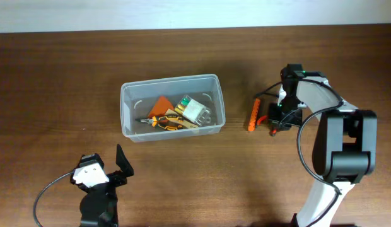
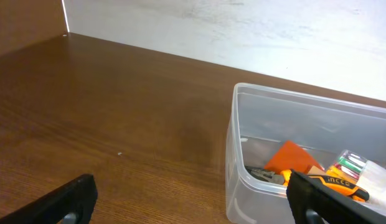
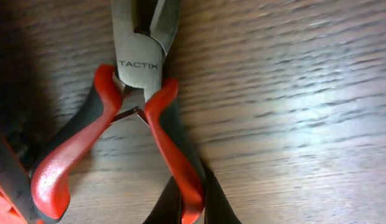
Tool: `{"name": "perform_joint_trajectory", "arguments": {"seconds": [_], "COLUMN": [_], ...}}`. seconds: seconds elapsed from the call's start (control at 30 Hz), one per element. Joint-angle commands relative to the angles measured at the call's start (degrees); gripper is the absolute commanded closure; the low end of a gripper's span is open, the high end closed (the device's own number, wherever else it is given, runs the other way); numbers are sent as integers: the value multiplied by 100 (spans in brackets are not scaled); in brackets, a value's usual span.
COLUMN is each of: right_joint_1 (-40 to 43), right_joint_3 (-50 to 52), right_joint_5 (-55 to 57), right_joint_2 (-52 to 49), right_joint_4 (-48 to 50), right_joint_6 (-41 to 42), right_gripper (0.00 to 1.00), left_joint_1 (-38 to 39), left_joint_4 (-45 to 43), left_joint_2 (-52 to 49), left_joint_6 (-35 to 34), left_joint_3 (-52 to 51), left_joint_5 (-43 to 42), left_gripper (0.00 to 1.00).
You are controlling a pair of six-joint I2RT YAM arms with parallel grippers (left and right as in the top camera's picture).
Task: Pack container
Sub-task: 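Carry the cutters into the container and release them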
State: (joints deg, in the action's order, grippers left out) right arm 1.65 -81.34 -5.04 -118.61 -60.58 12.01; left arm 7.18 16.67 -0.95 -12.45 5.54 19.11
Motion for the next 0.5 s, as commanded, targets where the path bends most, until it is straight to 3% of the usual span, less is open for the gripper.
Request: {"name": "perform_joint_trajectory", "arguments": {"seconds": [0.0,0.1,0.27,0.47], "right_joint_1": [-101,-350,-1320,-2802], "right_joint_3": [-538,-1276,-2411,-2581], "right_joint_5": [-39,-59,-293,-293], "right_joint_2": [616,1193,1950,1976], "right_joint_4": [-197,-568,-605,129], "right_joint_6": [31,11,-782,-1794], "right_gripper": [96,96,96,96], "left_joint_1": [28,28,28,28], "left_joint_4": [4,4,4,4], "left_joint_2": [26,26,26,26], "left_joint_6": [50,50,50,50], "left_joint_3": [-22,-22,-22,-22], "left_joint_5": [22,20,20,20], "left_gripper": [1,1,1,1]}}
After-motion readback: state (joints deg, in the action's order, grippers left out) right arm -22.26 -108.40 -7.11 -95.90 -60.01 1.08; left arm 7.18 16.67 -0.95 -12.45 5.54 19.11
